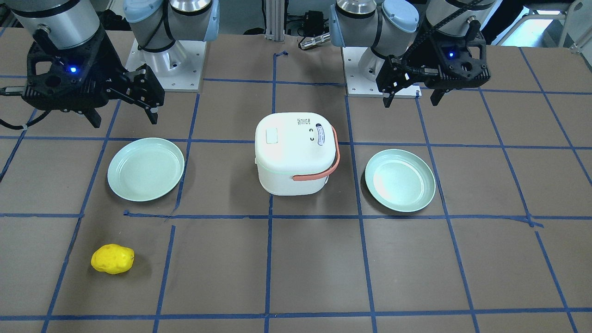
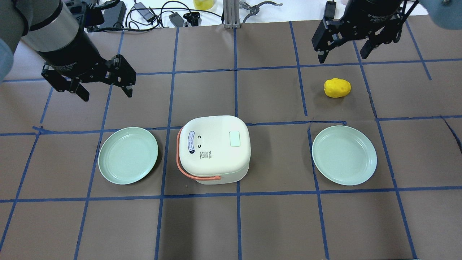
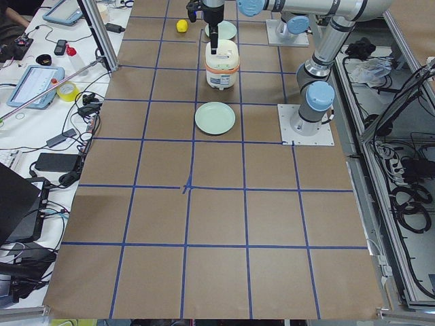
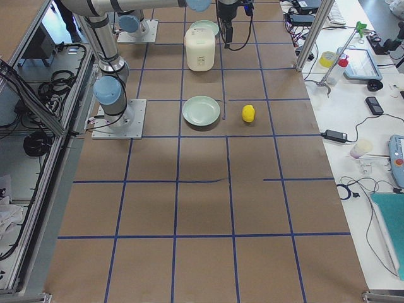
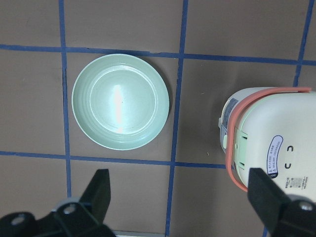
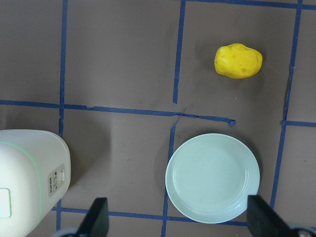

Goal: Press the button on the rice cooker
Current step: 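Move the right gripper over the white rice cooker's lid button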

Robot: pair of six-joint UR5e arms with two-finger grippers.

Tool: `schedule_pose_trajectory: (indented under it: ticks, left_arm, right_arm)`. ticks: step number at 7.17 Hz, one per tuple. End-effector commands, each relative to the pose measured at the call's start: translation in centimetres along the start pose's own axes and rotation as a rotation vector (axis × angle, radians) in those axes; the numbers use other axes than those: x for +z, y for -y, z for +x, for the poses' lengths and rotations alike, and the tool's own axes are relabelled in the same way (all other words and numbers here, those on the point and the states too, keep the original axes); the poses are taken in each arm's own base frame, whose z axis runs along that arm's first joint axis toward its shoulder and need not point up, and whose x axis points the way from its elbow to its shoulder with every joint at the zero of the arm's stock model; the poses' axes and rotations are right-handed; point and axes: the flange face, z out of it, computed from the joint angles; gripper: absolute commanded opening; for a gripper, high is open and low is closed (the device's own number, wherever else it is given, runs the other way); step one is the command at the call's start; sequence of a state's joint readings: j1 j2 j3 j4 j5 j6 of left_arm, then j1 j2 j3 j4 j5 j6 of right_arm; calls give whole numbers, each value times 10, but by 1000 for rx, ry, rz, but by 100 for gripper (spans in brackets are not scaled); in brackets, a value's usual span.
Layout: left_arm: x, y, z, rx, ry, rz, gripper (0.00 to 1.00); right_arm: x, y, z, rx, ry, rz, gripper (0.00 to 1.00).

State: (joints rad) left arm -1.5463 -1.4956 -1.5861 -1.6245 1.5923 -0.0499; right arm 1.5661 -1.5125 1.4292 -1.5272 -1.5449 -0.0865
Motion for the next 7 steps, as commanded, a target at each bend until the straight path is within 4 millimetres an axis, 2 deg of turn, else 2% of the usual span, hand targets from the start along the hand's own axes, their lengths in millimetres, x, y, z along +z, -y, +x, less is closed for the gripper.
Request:
schedule_pose_trajectory:
  ticks: [1,3,6,7]
  left_arm:
    - [0,0,0,1,0,0,100]
    - [0,0,0,1,0,0,100]
    - [0,0,0,-1,0,0,100]
    - [0,0,0,1,0,0,100]
  right_arm:
    - [0,0,0,1,2,0,100]
    - [-1,0,-2,78,0,2,100]
    - [7,-3,-35,132,0,-5,100]
    - [10,-6,-52,160,-4,-7,100]
